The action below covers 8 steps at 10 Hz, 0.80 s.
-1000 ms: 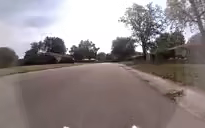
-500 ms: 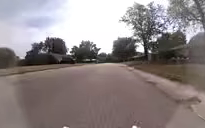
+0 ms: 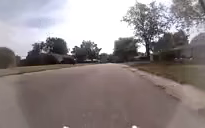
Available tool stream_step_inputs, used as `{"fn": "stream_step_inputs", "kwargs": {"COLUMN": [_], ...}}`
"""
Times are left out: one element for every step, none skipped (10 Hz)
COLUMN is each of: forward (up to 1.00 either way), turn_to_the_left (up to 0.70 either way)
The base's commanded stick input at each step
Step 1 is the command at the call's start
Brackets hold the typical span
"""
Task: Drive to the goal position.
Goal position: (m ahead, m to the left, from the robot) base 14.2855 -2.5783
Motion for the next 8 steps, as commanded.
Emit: {"fn": "stream_step_inputs", "kwargs": {"forward": [0.69,0.69,0.69,0.69,0.69,0.69,0.69,0.69], "turn_to_the_left": [-0.24,-0.32,-0.11,0.03,0.03,0.03,0.03,0.03]}}
